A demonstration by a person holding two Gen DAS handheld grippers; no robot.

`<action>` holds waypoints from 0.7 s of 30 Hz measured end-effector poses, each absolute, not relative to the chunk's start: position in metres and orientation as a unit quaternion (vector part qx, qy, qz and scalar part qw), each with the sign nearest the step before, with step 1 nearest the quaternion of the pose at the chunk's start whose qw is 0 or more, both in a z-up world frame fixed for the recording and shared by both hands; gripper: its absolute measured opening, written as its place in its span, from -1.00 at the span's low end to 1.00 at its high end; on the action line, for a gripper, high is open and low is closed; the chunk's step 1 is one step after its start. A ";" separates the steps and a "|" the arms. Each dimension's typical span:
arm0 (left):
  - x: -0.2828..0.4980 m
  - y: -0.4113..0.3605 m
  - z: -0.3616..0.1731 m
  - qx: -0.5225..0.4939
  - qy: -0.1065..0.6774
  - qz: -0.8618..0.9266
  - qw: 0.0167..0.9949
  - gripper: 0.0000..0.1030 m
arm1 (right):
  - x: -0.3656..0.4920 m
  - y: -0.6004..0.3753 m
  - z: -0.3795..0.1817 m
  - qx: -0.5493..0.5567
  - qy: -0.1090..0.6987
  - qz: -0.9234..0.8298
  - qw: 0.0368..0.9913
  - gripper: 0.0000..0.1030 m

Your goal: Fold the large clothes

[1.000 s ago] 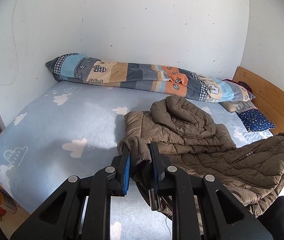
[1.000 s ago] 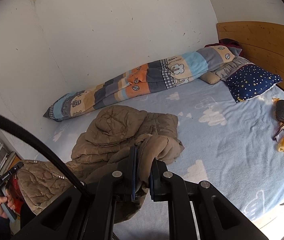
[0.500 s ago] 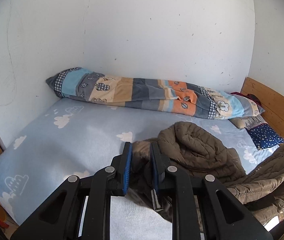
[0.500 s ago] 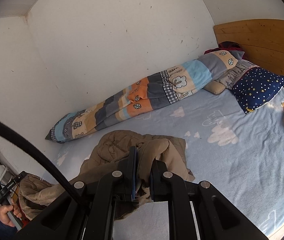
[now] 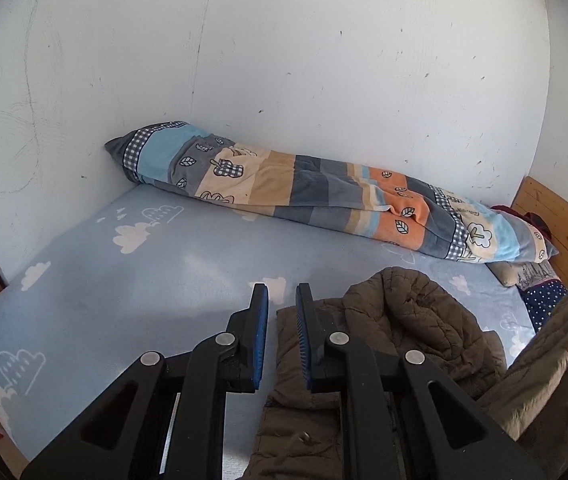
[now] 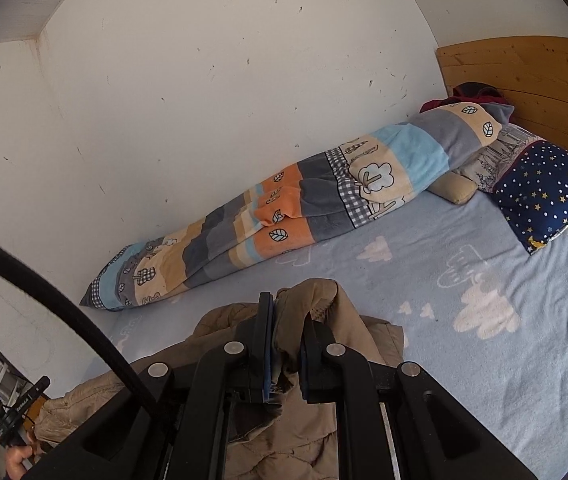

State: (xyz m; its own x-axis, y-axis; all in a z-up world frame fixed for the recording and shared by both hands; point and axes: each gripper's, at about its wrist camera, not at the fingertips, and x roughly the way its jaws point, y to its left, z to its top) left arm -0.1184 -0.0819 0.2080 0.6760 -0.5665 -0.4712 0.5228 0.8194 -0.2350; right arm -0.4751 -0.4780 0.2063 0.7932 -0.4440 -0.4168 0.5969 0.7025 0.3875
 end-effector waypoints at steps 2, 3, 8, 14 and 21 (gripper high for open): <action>-0.117 -0.072 0.210 -0.061 0.284 -0.320 0.902 -0.73 | -0.466 -0.484 0.208 0.258 0.148 -0.286 0.911 -0.80; -0.117 -0.066 0.212 -0.072 0.296 -0.339 0.890 -0.72 | -0.465 -0.486 0.208 0.259 0.146 -0.285 0.911 -0.80; -0.131 -0.042 0.214 -0.111 0.352 -0.391 0.843 0.30 | -0.466 -0.490 0.202 0.266 0.135 -0.287 0.910 -0.80; -0.161 -0.010 0.223 -0.096 0.336 -0.446 0.824 0.39 | -0.466 -0.493 0.202 0.269 0.131 -0.282 0.911 -0.80; -0.168 0.005 0.208 -0.033 0.359 -0.452 0.816 0.40 | -0.469 -0.493 0.205 0.270 0.132 -0.278 0.913 -0.80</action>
State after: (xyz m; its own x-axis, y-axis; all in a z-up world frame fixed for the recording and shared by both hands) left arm -0.1685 0.0050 0.2083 0.3344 -0.7609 -0.5561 0.7139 0.5897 -0.3775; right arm -0.4686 -0.4928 0.2046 0.8108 -0.4366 -0.3899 0.5784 0.7001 0.4188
